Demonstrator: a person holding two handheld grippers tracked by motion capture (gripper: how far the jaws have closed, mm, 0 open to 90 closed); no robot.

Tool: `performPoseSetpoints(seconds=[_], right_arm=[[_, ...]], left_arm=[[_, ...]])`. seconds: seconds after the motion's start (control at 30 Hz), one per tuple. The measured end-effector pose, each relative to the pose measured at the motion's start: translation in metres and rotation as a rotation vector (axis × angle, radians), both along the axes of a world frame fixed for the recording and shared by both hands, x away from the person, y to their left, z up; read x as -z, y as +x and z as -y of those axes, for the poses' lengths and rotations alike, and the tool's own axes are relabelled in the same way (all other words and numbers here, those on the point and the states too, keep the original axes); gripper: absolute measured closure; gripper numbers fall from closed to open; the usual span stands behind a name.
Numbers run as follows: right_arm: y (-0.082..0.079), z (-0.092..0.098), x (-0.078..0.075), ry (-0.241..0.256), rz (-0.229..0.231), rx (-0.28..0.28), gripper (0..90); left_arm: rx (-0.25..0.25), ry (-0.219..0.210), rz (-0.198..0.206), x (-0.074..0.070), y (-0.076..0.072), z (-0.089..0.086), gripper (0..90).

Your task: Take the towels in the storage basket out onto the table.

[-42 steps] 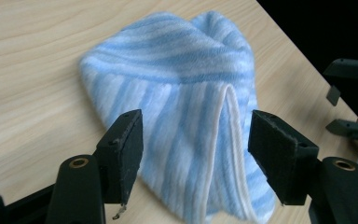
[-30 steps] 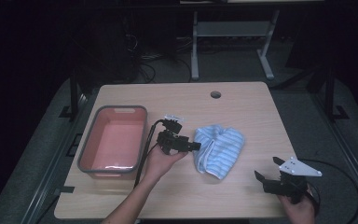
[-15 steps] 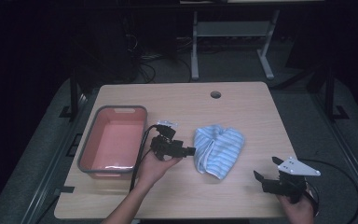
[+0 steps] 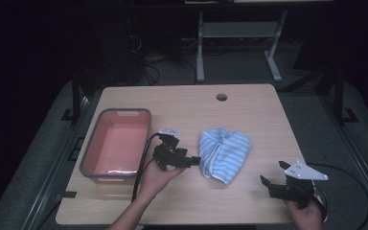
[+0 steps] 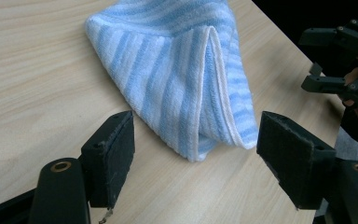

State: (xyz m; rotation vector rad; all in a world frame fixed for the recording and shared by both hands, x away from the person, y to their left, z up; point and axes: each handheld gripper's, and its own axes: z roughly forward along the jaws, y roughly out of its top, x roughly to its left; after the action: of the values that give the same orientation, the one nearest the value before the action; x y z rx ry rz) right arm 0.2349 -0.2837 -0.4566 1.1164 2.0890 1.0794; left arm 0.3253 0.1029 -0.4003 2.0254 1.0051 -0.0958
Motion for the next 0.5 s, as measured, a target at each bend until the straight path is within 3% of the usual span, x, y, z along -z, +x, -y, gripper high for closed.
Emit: performPoseSetpoints(seconds=[0.5], right_arm=[[-0.002,0.0,-0.001,0.005,0.0,0.007,14.2]], left_arm=[[0.015,-0.015,-0.009,0.012,-0.02,-0.007,27.0]])
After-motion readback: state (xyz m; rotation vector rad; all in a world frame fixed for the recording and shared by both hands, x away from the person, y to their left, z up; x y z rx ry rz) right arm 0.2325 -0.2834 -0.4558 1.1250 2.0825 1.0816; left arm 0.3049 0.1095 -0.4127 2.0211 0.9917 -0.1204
